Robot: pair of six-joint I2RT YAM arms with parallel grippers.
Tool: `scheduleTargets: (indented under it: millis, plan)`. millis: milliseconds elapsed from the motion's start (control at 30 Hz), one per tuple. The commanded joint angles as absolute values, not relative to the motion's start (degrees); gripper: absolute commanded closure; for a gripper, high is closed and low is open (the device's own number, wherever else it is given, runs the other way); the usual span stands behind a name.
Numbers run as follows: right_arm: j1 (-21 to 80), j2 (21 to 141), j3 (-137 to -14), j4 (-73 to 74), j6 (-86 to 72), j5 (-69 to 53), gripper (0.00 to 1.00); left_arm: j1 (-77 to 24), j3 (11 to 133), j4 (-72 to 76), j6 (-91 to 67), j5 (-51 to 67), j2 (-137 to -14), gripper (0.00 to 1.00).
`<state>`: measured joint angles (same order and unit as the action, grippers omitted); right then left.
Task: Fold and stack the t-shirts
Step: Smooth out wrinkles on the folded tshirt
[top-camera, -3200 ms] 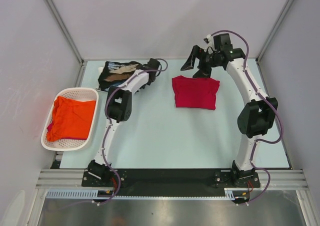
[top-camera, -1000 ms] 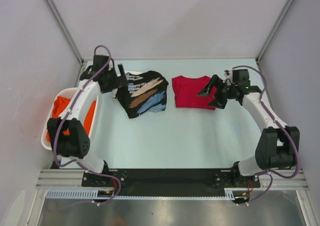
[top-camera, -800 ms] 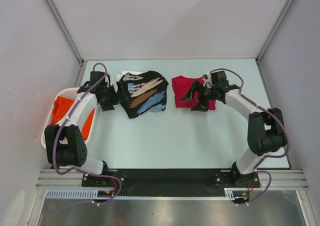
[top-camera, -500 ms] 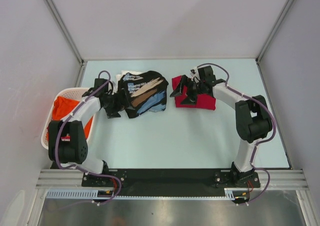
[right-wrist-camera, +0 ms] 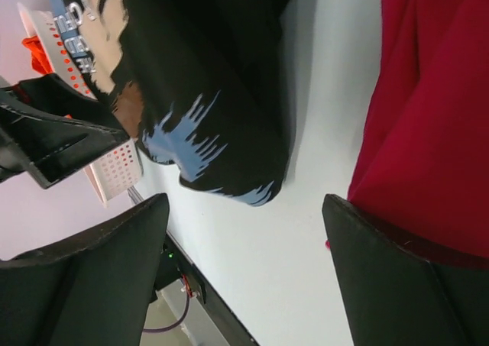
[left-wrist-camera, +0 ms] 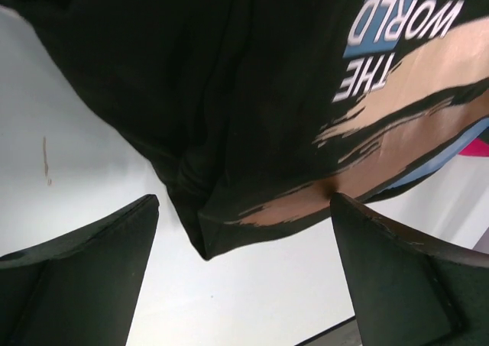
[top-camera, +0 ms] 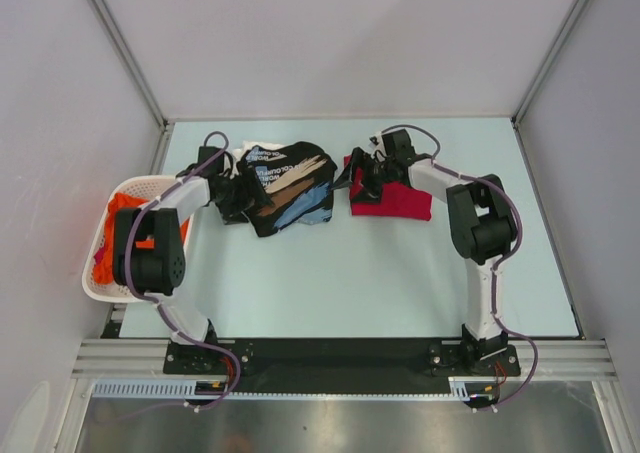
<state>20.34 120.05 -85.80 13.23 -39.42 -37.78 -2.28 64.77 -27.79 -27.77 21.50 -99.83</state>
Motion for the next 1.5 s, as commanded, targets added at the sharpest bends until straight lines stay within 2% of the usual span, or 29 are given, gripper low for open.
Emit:
scheduleTargets:
  millis: [0,200,300,333,367,433,467,500,533,567,633,700,733,767,833,867,933,1233,1467]
  plan:
    - [20.7,122.3,-89.7,11.2,-39.7,-38.1,0.14,-2.3,68.5,-25.6,-29.2,22.7,-102.1,0.03]
    - [21.0,125.8,-92.6,10.2,-40.4,-39.1,0.14,-2.3,70.4,-24.3,-30.1,22.6,-104.8,0.14]
    - [21.2,127.1,-93.4,8.2,-41.7,-39.4,0.14,-2.3,72.1,-24.3,-30.0,23.1,-106.3,0.28]
    - [21.3,127.5,-93.7,7.5,-42.2,-39.9,0.14,-2.3,72.8,-24.4,-29.9,23.3,-106.7,0.35]
    - [21.3,128.3,-94.4,6.3,-43.3,-40.3,0.14,-2.3,73.6,-24.4,-29.9,24.1,-107.0,0.51]
    - [21.4,129.3,-95.3,5.3,-44.1,-40.9,0.15,-2.3,74.6,-24.3,-29.9,24.7,-107.6,0.70]
    - [21.6,129.7,-95.7,4.5,-44.8,-41.1,0.16,-2.3,75.3,-24.4,-30.0,24.9,-107.7,0.87]
    - [21.8,130.9,-96.5,4.0,-45.3,-41.6,0.19,-2.3,75.8,-24.4,-29.9,25.0,-108.0,0.96]
    - [21.9,131.5,-97.1,3.3,-45.8,-42.6,0.21,-2.3,76.4,-25.3,-29.6,24.8,-108.3,1.00]
    - [22.0,132.2,-97.6,2.7,-46.7,-43.1,0.27,-2.3,77.2,-25.6,-29.4,24.9,-108.5,1.00]
    - [22.1,133.8,-98.3,1.4,-47.9,-45.0,0.32,-2.3,77.8,-26.1,-28.9,24.9,-108.9,1.00]
    - [22.1,135.1,-98.5,-1.4,-49.4,-46.6,0.44,-2.3,78.5,-26.4,-28.7,24.5,-108.9,1.00]
    - [22.1,135.5,-99.0,-1.8,-49.8,-47.1,0.51,-2.3,78.8,-26.4,-28.3,24.6,-109.0,1.00]
    - [22.1,135.9,-99.2,-2.9,-50.4,-47.9,0.65,-2.3,79.8,-26.8,-28.0,24.7,-109.2,1.00]
    - [22.1,136.8,-99.7,-3.9,-51.6,-49.7,0.80,-2.3,80.9,-27.9,-27.2,24.8,-109.6,1.00]
    - [22.2,137.0,-99.7,-4.7,-51.8,-50.0,0.93,-2.2,82.1,-28.1,-27.0,24.5,-110.1,1.00]
    - [22.1,136.7,-99.5,-4.8,-51.9,-50.4,1.00,-2.2,83.3,-29.0,-26.6,24.6,-110.5,1.00]
    - [21.3,132.8,-100.5,-4.4,-51.1,-47.6,1.00,-2.2,92.3,-31.1,-27.0,25.1,-111.3,1.00]
    - [21.1,131.0,-107.4,-0.6,-48.6,-44.0,1.00,-2.1,100.2,-33.8,-26.9,24.8,-113.6,1.00]
